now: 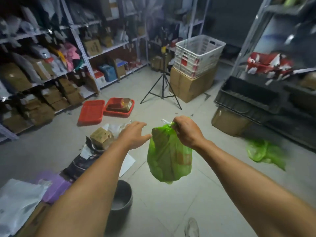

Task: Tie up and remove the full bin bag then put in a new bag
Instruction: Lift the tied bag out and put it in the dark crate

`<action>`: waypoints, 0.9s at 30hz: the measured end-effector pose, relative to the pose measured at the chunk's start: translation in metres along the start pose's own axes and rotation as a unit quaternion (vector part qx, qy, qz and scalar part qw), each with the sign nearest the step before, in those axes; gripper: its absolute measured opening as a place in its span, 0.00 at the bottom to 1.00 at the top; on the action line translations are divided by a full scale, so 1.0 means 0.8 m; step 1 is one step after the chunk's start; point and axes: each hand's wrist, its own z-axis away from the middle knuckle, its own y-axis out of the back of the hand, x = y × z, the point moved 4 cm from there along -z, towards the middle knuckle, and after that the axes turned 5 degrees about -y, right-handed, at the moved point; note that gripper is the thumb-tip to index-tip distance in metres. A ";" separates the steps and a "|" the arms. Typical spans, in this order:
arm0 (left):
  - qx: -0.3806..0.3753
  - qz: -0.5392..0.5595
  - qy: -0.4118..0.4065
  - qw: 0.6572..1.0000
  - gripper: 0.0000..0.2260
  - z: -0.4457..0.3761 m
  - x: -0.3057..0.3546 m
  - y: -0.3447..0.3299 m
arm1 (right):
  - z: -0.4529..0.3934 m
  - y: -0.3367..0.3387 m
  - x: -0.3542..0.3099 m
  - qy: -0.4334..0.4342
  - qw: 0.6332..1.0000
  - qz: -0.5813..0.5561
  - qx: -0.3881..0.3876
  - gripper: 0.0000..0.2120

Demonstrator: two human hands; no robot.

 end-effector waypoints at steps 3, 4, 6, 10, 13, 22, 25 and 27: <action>-0.018 -0.015 -0.053 0.998 0.32 -0.034 0.055 -0.008 | 0.020 0.034 0.050 -0.047 0.998 0.019 0.027 0.05; -0.025 -0.017 -0.069 0.997 0.32 -0.044 0.075 -0.012 | 0.027 0.044 0.067 -0.063 0.997 0.025 0.035 0.05; -0.043 -0.023 -0.100 0.994 0.32 -0.065 0.115 -0.023 | 0.040 0.063 0.101 -0.096 0.993 0.036 0.053 0.05; -0.075 -0.037 -0.148 0.985 0.32 -0.101 0.196 -0.051 | 0.062 0.099 0.169 -0.151 0.983 0.051 0.091 0.05; -0.087 -0.039 -0.181 0.979 0.32 -0.129 0.257 -0.076 | 0.072 0.127 0.227 -0.187 0.973 0.072 0.110 0.07; -0.103 -0.070 -0.237 0.963 0.30 -0.234 0.430 -0.129 | 0.056 0.195 0.406 -0.271 0.950 0.031 0.150 0.09; -0.101 -0.079 -0.252 0.959 0.30 -0.268 0.479 -0.140 | 0.044 0.209 0.455 -0.290 0.945 0.014 0.154 0.08; -0.096 -0.075 -0.255 0.959 0.29 -0.292 0.504 -0.144 | 0.031 0.217 0.482 -0.295 0.944 0.007 0.148 0.08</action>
